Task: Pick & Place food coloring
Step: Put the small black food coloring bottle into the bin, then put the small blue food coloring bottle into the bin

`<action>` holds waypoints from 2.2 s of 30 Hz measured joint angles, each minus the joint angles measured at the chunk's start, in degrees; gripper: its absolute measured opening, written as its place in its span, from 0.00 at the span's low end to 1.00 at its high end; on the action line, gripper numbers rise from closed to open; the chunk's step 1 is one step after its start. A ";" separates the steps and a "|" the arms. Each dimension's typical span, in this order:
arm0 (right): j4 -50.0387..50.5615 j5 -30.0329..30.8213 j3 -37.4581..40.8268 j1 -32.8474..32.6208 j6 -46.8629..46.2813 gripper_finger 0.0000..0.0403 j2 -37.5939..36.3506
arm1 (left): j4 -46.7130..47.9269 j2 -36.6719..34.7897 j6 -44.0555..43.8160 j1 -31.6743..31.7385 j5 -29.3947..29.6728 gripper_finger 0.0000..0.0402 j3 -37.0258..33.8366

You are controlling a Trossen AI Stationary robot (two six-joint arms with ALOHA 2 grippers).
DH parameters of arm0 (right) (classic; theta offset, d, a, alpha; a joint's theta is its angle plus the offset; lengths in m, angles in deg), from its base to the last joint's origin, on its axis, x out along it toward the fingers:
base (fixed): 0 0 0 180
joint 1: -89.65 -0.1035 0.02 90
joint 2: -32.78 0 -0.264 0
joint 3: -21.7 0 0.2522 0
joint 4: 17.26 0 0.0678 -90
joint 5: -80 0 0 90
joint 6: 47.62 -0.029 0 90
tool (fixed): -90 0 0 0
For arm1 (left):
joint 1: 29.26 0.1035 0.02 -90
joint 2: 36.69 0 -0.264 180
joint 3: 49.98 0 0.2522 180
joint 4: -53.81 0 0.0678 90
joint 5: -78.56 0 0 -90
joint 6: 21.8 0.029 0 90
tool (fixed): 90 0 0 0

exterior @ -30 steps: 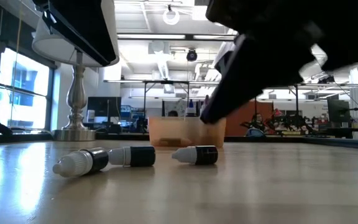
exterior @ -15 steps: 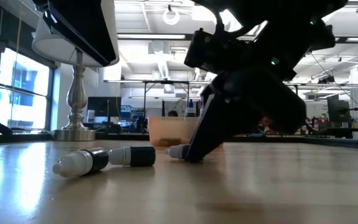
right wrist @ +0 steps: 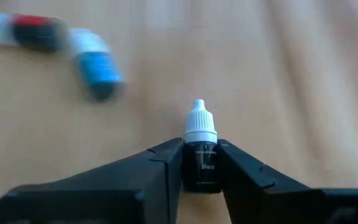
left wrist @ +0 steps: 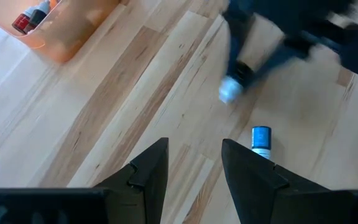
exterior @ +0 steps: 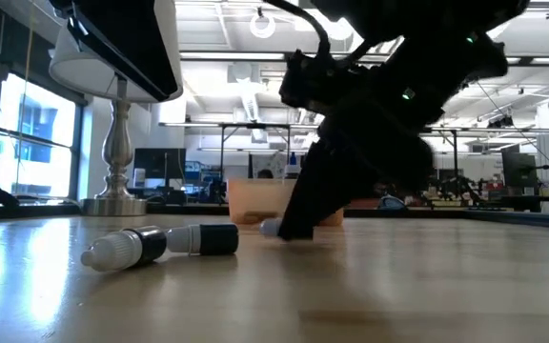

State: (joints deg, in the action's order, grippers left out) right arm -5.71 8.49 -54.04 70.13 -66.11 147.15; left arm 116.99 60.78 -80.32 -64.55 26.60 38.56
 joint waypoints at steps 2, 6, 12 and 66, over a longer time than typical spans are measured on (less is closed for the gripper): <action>0.52 1.09 0.18 0.88 0.38 0.19 -1.93 | 0.01 0.00 0.00 0.00 0.00 0.37 0.00; 0.77 4.29 0.00 2.96 3.87 0.15 -7.25 | 0.08 0.00 0.20 0.00 0.02 0.37 0.00; -0.95 20.80 -0.29 8.94 11.68 0.18 -17.33 | 0.05 0.02 0.52 0.01 0.46 0.37 0.00; 19.38 0.98 4.16 -3.36 -9.24 0.37 -28.87 | -12.27 5.55 3.09 1.68 -9.99 0.37 0.18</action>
State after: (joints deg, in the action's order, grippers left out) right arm 13.67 9.47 -49.87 66.77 -75.35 118.27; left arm 104.72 66.34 -77.24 -62.86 16.61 38.75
